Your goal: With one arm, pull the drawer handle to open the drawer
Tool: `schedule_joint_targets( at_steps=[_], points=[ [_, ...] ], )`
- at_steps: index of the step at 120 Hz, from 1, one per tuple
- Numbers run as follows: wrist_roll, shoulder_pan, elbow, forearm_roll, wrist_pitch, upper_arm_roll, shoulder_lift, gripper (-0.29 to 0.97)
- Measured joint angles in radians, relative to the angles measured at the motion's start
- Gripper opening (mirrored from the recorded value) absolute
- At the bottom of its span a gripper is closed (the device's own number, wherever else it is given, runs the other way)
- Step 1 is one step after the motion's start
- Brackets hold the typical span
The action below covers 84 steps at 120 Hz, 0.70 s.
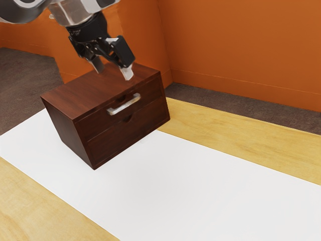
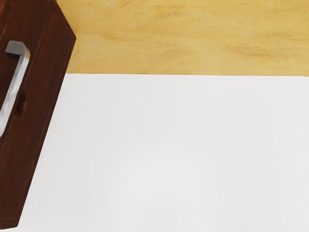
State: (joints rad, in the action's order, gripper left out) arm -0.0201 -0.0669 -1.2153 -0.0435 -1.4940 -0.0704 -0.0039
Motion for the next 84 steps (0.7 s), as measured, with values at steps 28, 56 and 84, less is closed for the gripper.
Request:
schedule_joint_targets(
  at_steps=[28, 56, 84],
  points=[
    [-0.02, 0.03, 0.015, 0.032, 0.036, 0.033, -0.006, 0.68],
    [0.081, 0.023, 0.01, 0.028, 0.054, 0.034, -0.008, 0.68],
    [0.413, -0.02, -0.137, -0.009, 0.071, 0.012, -0.126, 0.68]
  ],
)
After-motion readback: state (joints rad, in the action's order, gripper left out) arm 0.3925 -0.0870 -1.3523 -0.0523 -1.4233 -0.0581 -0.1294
